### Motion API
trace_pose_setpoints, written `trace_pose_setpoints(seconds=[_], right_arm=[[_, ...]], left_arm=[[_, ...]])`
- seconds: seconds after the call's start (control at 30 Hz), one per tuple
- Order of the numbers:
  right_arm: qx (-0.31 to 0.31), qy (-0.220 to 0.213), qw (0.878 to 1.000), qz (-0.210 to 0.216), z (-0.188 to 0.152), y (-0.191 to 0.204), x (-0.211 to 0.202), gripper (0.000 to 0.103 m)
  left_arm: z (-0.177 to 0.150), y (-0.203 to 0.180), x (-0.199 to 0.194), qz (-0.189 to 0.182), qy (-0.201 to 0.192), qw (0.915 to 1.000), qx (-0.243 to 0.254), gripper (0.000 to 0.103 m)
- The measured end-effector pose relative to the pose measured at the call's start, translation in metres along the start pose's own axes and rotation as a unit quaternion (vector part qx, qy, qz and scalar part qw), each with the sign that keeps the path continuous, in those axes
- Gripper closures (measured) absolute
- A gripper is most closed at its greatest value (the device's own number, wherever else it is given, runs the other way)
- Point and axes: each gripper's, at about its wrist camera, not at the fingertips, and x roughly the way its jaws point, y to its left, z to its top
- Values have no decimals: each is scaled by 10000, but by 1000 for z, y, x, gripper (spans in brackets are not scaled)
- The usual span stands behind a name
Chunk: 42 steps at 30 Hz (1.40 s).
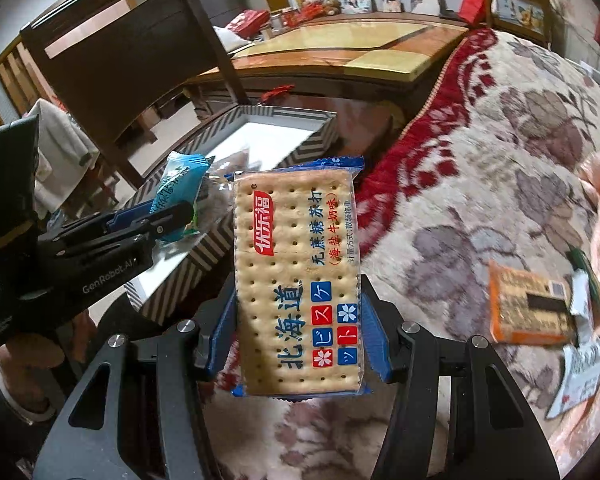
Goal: Organize snacks
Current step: 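Carry the blue snack and cracker packet over to the white tray with both tools, then drop the blue snack from the left tool into the tray while the right drops the crackers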
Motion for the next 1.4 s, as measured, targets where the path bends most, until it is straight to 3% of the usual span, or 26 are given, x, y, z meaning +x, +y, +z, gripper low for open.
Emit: trace_pose_setpoints(seconds=[0.77, 1.13, 1.4], right_arm=[[-538, 298, 9972, 433, 63, 56, 68, 48], [-720, 552, 9958, 146, 101, 61, 120, 48], [-869, 724, 9932, 272, 109, 75, 150, 49]], left_arm=[[1, 72, 27, 574, 348, 9944, -822, 68], [3, 83, 39, 637, 453, 9921, -984, 68], [4, 87, 50, 685, 588, 9905, -1034, 68]])
